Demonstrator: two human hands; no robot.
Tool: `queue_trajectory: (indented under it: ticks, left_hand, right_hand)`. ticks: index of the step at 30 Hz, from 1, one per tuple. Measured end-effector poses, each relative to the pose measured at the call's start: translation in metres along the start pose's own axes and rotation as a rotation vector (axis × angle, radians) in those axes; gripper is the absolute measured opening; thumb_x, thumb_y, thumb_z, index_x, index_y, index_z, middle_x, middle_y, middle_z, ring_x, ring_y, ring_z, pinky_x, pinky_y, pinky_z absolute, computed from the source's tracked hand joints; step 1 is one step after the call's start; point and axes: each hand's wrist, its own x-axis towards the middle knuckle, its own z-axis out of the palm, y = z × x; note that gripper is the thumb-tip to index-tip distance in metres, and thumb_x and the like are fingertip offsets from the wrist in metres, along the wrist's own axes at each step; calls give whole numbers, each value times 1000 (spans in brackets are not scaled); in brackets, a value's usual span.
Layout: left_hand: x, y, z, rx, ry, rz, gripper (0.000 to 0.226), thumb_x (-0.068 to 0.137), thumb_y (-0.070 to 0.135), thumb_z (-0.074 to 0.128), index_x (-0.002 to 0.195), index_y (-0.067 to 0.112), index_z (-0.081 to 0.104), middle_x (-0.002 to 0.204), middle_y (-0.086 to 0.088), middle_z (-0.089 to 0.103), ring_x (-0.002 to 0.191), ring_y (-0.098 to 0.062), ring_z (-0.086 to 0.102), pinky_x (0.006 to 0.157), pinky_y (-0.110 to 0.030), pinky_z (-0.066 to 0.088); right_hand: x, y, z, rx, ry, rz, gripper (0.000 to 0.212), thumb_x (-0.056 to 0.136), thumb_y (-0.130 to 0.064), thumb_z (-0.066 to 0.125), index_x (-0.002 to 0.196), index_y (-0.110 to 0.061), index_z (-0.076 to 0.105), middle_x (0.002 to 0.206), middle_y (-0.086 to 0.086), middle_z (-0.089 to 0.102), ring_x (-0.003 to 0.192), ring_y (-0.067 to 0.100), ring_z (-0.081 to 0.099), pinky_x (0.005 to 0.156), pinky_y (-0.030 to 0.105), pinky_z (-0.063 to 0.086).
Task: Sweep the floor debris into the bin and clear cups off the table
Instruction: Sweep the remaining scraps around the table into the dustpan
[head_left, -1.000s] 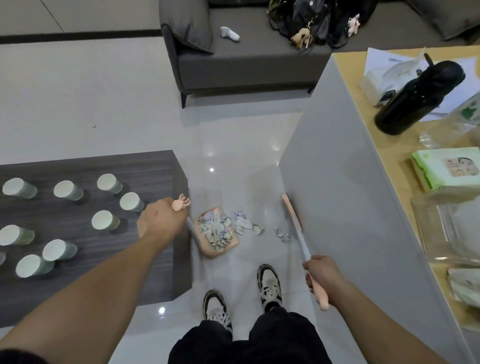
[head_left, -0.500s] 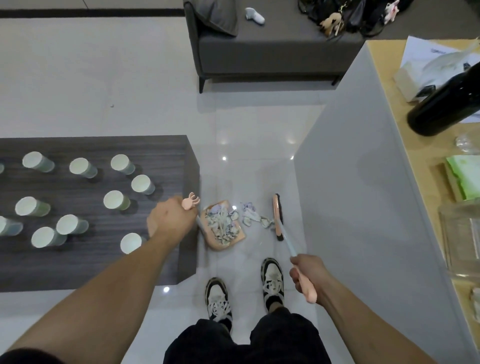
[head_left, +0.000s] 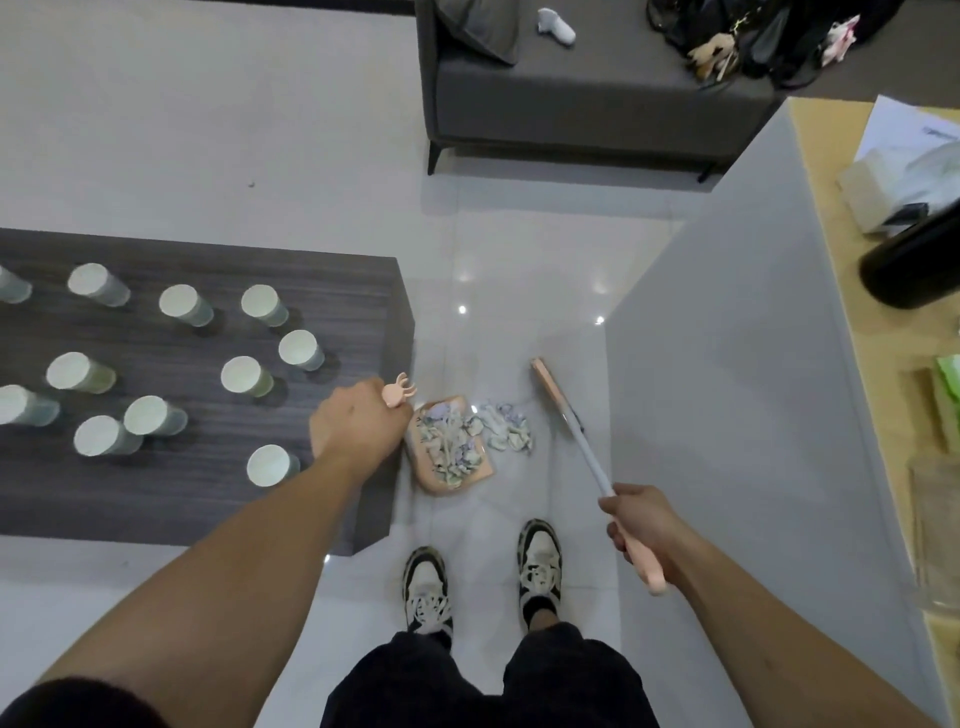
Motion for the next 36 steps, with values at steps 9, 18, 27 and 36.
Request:
queue_trajectory:
  ticks: [9, 18, 27, 36]
  left_hand:
    - [7, -2, 2, 15, 21, 0, 27, 80, 51, 49, 80, 25, 55, 91, -12, 69, 88, -39, 64, 67, -34, 41]
    - [9, -3, 4, 10, 33, 13, 31, 78, 53, 47, 82, 24, 59, 86, -10, 68, 85, -38, 63, 66, -34, 41]
    - [12, -4, -2, 10, 16, 5, 32, 80, 49, 47, 90, 24, 64, 90, -10, 68, 86, -37, 62, 68, -33, 42]
    - [6, -15, -2, -14, 15, 14, 32, 81, 48, 49, 92, 23, 66, 91, -12, 69, 88, -38, 64, 69, -34, 44]
  right_hand:
    - [-2, 15, 58, 4, -166, 67, 19, 92, -6, 55, 109, 0, 61, 57, 9, 47, 37, 16, 41, 38, 21, 32]
    - [-9, 15, 73, -6, -311, 150, 24, 93, -14, 54, 117, -18, 56, 58, 6, 50, 40, 16, 41, 40, 21, 34]
    - [-31, 20, 64, 59, -283, 90, 38, 96, -13, 55, 134, -12, 54, 58, 5, 47, 41, 15, 39, 38, 19, 31]
    - [-36, 7, 23, 139, -203, 22, 41, 94, -18, 62, 134, -20, 51, 58, 4, 50, 43, 13, 39, 39, 21, 27]
